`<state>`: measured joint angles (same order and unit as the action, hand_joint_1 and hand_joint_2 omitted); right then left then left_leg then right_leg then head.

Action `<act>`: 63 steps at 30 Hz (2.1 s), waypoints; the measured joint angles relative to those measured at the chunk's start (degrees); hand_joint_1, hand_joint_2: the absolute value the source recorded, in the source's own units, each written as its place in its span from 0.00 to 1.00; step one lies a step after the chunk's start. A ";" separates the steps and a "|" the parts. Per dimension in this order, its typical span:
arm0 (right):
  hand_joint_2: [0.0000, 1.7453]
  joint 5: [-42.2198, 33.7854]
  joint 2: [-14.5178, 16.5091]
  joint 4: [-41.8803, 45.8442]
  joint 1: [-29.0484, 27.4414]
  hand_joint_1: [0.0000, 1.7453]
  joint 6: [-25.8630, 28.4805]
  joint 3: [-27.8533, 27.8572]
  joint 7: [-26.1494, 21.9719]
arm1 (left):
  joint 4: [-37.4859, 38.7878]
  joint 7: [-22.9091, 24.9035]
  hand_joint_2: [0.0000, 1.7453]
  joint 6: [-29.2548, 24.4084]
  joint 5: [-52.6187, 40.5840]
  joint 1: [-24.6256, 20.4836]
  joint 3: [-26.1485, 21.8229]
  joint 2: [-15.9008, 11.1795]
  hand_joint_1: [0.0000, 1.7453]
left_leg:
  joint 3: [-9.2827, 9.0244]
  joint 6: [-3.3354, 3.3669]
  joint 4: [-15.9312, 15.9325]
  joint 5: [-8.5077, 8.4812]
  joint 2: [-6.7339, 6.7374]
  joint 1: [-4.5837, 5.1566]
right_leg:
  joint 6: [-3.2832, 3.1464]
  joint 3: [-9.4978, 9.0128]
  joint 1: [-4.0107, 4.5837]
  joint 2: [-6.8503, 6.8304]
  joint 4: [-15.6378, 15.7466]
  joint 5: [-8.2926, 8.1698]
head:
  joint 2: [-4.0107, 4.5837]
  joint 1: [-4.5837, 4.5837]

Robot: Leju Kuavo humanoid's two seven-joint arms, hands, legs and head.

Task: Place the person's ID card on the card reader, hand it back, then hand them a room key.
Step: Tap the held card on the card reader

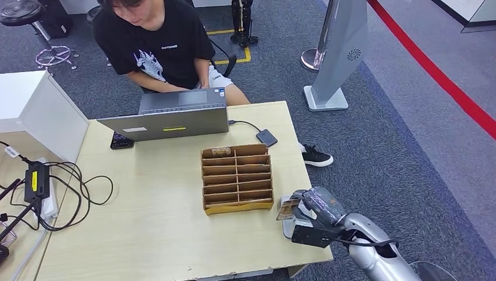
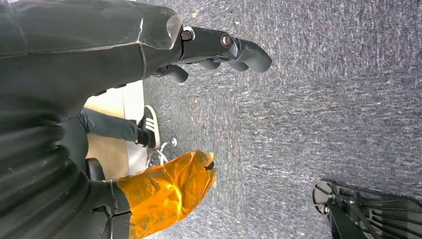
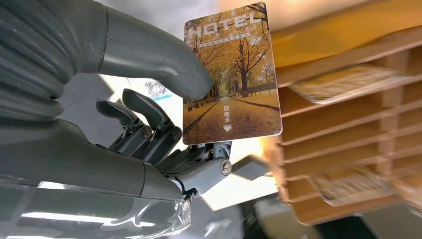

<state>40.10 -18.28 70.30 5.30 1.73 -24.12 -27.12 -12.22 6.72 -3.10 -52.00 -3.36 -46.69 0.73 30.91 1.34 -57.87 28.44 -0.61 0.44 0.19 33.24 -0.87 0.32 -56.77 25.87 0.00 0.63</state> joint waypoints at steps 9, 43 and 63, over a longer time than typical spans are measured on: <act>1.00 2.52 1.36 -7.07 5.63 1.00 7.35 -7.83 5.61 | 0.01 0.22 1.00 0.01 -1.05 -0.04 -0.39 0.08 0.00 | -0.05 -0.01 -0.01 -0.01 -0.01 0.00 | 0.00 -0.03 0.00 0.00 0.00 0.00 | 0.00 0.00; 1.00 -7.30 -6.80 16.61 -5.71 1.00 6.00 10.77 2.10 | 0.01 -0.45 1.00 -0.08 -2.51 0.05 -4.74 0.13 0.00 | -0.01 0.07 -0.06 0.06 0.05 0.02 | 0.12 -0.04 -0.03 0.03 0.02 0.04 | 0.00 0.01; 1.00 -7.14 17.19 -26.55 50.72 1.00 2.35 -9.15 22.22 | 0.02 0.86 1.00 2.82 -12.62 -2.77 -4.60 0.73 0.00 | -0.02 -0.11 -0.07 -0.31 0.10 -0.02 | 0.03 0.04 -0.02 0.16 -0.18 -0.24 | 0.00 0.00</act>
<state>32.96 -1.09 43.75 56.02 4.09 -33.27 -4.90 -12.20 7.58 -0.28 -64.62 -6.13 -51.28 1.45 30.89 1.23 -57.94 28.13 -0.51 0.43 0.22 33.28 -0.90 0.48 -56.95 25.63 0.00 0.63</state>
